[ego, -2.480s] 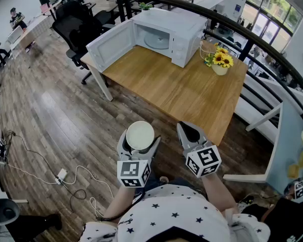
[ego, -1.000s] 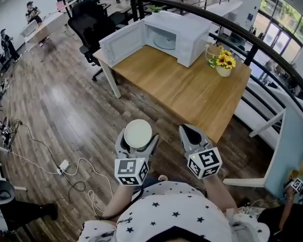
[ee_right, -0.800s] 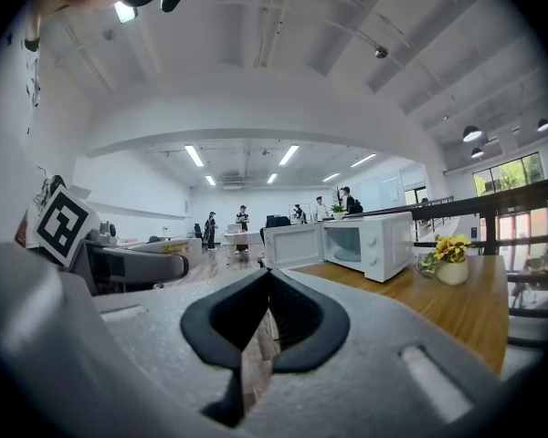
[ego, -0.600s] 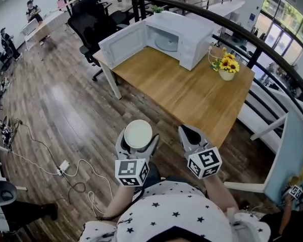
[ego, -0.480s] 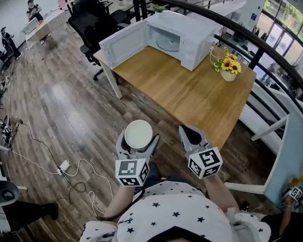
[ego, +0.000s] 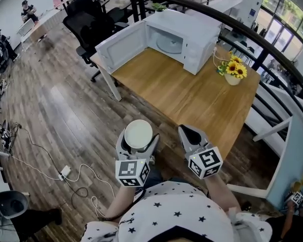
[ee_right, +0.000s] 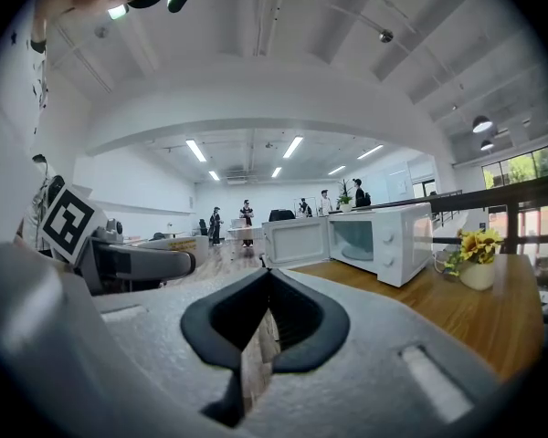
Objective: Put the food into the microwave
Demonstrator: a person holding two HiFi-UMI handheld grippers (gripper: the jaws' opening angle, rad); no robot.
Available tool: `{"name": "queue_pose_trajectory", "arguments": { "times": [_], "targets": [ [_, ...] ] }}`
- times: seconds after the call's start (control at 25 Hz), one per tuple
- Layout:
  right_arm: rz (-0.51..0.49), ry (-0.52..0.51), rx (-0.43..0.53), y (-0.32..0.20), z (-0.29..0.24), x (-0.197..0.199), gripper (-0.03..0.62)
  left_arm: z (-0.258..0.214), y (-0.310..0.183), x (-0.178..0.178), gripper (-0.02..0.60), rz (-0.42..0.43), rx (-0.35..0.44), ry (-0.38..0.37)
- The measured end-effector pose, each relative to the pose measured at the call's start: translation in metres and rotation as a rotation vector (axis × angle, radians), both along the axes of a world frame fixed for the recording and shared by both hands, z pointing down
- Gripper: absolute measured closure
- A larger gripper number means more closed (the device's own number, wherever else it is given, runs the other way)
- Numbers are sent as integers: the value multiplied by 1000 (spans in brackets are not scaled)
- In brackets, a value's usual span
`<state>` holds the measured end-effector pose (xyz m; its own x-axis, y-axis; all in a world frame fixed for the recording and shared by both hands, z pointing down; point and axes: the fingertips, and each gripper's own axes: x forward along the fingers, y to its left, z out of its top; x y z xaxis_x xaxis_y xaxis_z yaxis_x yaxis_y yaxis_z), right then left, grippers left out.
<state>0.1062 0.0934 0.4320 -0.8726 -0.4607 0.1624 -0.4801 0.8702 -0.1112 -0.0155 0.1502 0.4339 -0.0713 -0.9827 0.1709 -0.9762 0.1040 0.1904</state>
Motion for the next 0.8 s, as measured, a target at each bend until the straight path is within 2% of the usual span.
{"name": "queue_pose_trajectory", "arguments": {
  "times": [0.8],
  "targets": [
    [78,-15,45,-162,-29,-136,589,-20,-169,-132,78,85,21,-8]
  ]
}}
